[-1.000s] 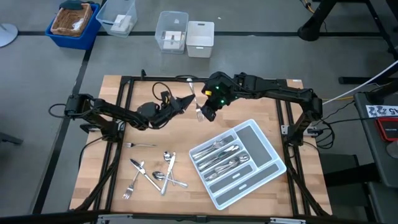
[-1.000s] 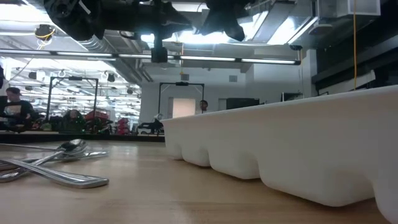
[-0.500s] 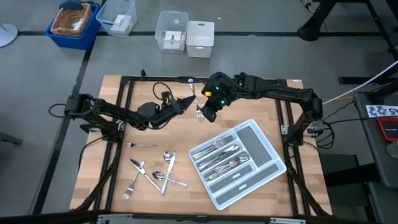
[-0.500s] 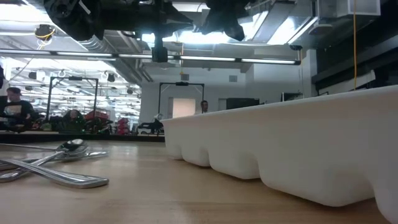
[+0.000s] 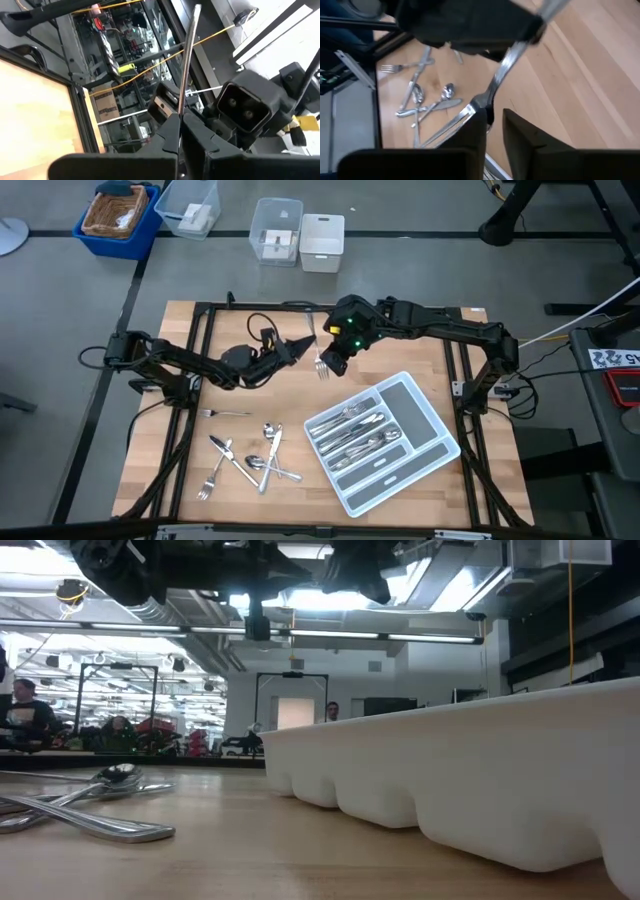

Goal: Sort silverware
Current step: Put the silver fork into the silverware tray

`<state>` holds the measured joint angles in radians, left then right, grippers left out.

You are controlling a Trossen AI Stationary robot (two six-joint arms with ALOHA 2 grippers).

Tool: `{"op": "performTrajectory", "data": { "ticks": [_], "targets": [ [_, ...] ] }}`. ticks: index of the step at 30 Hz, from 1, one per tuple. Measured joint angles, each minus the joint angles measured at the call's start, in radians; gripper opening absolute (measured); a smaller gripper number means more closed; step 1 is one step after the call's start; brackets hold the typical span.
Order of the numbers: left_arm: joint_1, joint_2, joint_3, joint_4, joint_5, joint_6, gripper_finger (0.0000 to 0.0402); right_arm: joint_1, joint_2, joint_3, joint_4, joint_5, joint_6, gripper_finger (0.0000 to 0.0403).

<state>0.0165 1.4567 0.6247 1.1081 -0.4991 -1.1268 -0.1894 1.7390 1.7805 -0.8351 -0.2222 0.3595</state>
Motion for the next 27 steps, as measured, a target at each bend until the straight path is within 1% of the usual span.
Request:
{"op": "performTrajectory", "data": {
  "ticks": [6,9,11,14,16,19,22,24,27],
  "targets": [
    [-0.019,0.0,0.0,0.001,0.005,-0.002,0.0,-0.001,0.0,0.001,0.046,-0.045,0.001,0.0113],
    [-0.028,0.0,0.0,0.001,0.005,-0.001,0.0,-0.001,0.0,0.001,0.046,-0.053,0.001,0.0121],
    [-0.032,0.0,0.0,0.003,0.004,-0.001,0.0,-0.001,0.0,0.001,0.051,-0.077,0.001,0.0121],
    [-0.039,0.0,0.0,0.004,0.004,-0.001,0.0,-0.001,0.0,0.001,0.081,-0.124,0.0,0.0109],
    [-0.043,0.0,0.0,0.008,0.004,0.0,0.0,-0.001,0.0,0.001,0.098,-0.15,0.0,0.0093],
    [-0.053,-0.002,0.0,0.01,0.0,0.006,0.0,-0.001,0.0,0.001,0.102,-0.163,0.0,0.006],
    [-0.065,-0.002,0.0,0.011,-0.002,0.044,0.0,-0.001,0.0,0.0,0.091,-0.164,0.003,0.0017],
    [-0.07,-0.002,0.0,0.012,-0.003,0.067,0.0,-0.001,0.0,0.0,0.091,-0.166,0.004,0.001],
    [-0.075,-0.003,0.0,0.011,0.017,0.106,0.0003,0.0,0.0,0.0,0.086,-0.195,0.005,0.0014]
  ]
}}
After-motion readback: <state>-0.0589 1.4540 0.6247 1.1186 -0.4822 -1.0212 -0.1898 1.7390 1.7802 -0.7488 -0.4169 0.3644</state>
